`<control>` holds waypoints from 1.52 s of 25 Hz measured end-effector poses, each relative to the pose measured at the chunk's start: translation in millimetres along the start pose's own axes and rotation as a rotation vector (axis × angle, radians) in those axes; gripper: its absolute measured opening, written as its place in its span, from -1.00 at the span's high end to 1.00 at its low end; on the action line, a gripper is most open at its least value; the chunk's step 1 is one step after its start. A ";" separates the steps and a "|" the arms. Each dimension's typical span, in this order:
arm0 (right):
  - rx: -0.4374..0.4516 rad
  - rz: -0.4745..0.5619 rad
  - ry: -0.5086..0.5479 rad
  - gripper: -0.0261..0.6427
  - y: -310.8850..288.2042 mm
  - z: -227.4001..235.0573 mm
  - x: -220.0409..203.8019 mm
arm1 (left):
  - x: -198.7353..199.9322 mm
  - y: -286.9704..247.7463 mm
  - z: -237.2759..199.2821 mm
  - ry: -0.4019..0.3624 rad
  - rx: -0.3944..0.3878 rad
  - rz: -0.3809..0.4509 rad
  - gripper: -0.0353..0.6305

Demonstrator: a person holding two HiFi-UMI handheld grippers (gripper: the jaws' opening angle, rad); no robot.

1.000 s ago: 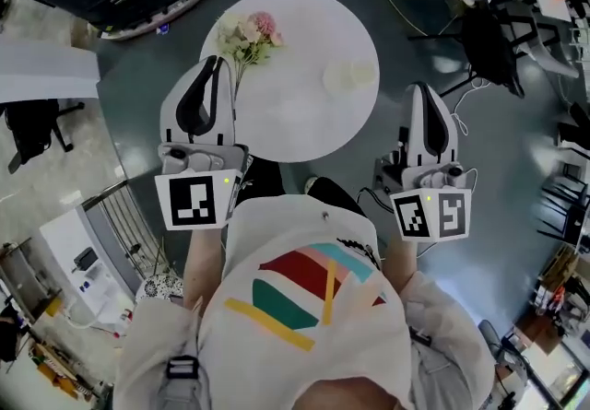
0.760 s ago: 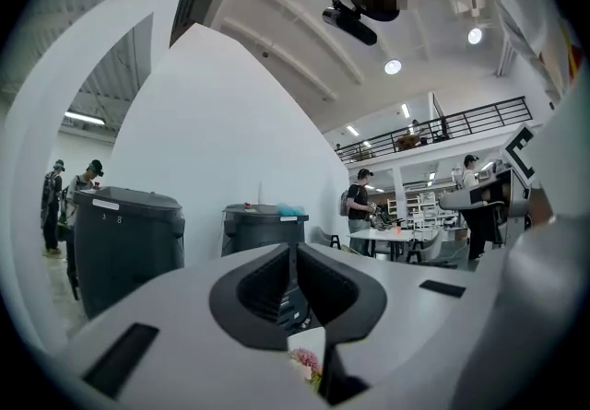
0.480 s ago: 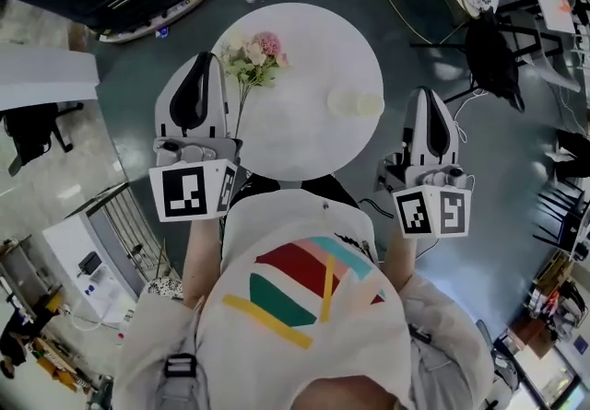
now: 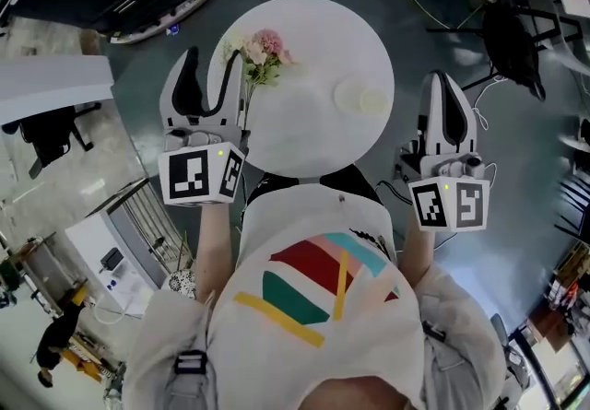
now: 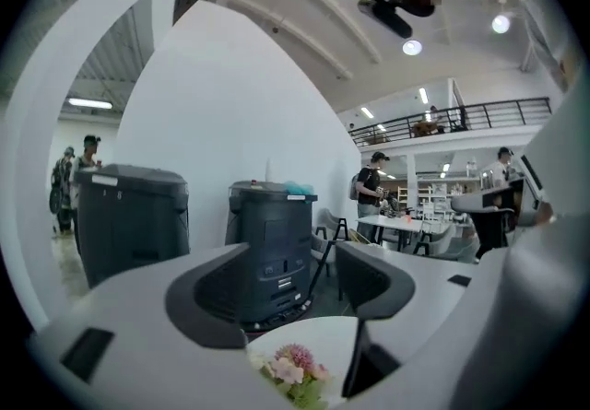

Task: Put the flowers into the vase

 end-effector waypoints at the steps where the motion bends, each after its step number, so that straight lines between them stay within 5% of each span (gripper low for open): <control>1: -0.004 -0.004 0.000 0.89 -0.8 1.4 -1.8 | -7.8 -6.7 -4.7 0.037 0.004 -0.010 -0.07; 3: -0.015 -0.020 0.000 0.89 -2.2 4.2 -7.6 | -31.4 -22.4 -14.9 0.084 0.011 -0.053 -0.43; 6: -0.031 -0.052 0.006 0.89 -4.5 8.7 -16.5 | -85.9 -46.7 -25.3 0.118 -0.004 -0.196 -0.62; 16: -0.074 -0.139 0.027 0.89 -10.3 18.7 -40.9 | -247.7 -69.7 -28.4 0.241 -0.059 -0.636 -0.69; 34: -0.095 -0.183 0.014 0.89 -15.7 27.9 -58.9 | -299.0 -85.4 -41.5 0.276 0.008 -0.811 -0.69; 38: -0.083 -0.181 0.015 0.89 -16.6 23.9 -58.3 | -295.6 -84.6 -40.5 0.293 -0.014 -0.803 -0.45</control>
Point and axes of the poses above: the fingertips, and each gripper's own axes: y backward along the fingers, z to its right, x out of its top, the point moved 1 cm from there along y, backward along the fingers, and after that the axes turned 11 degrees about -x, right-handed, at the moved point
